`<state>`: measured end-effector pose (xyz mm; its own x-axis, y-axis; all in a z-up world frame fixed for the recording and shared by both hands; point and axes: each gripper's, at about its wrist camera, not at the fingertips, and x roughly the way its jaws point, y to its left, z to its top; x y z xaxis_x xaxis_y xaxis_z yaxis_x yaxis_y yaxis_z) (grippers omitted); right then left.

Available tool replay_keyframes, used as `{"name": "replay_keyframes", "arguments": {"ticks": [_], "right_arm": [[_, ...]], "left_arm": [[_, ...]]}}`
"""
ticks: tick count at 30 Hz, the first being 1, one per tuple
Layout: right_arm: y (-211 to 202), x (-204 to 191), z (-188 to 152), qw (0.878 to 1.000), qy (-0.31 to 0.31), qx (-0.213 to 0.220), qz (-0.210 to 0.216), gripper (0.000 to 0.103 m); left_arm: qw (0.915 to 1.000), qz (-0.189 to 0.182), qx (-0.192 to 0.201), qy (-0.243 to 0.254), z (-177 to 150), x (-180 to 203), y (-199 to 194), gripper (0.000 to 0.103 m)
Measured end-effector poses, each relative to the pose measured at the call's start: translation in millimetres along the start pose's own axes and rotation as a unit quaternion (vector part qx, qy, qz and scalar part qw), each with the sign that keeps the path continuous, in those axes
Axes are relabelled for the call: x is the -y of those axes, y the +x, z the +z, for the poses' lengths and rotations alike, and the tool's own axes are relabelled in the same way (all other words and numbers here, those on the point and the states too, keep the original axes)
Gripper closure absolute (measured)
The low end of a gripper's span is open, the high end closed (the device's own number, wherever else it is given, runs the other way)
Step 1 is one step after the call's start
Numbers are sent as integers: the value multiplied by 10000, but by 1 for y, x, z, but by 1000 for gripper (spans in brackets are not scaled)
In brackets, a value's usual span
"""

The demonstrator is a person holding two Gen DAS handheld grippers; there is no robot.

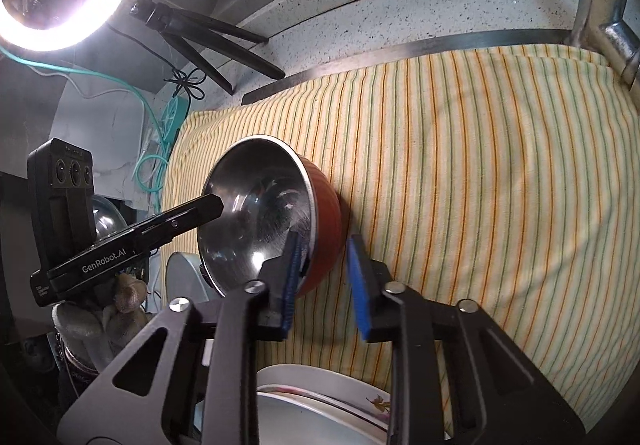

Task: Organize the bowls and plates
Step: 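Move both grippers to the red-sided steel bowl and grip its rim, then lift the red-sided steel bowl and lower it into the large steel bowl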

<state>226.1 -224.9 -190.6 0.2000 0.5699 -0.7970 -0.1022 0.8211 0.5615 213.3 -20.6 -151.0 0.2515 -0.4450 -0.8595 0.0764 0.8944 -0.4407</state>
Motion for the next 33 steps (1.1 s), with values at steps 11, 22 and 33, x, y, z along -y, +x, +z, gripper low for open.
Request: {"name": "replay_keyframes", "arguments": {"ticks": [11, 22, 33], "right_arm": [[-11, -9, 2, 9999, 27, 149, 50, 89], [-44, -23, -9, 9988, -122, 375, 282, 89], [-70, -60, -34, 9970, -414, 425, 502, 89]], "left_arm": [[9999, 42, 135, 100, -1, 7, -11, 89], [9989, -83, 437, 149, -11, 14, -44, 89], [9970, -185, 749, 110, -39, 9, -88, 89]]}}
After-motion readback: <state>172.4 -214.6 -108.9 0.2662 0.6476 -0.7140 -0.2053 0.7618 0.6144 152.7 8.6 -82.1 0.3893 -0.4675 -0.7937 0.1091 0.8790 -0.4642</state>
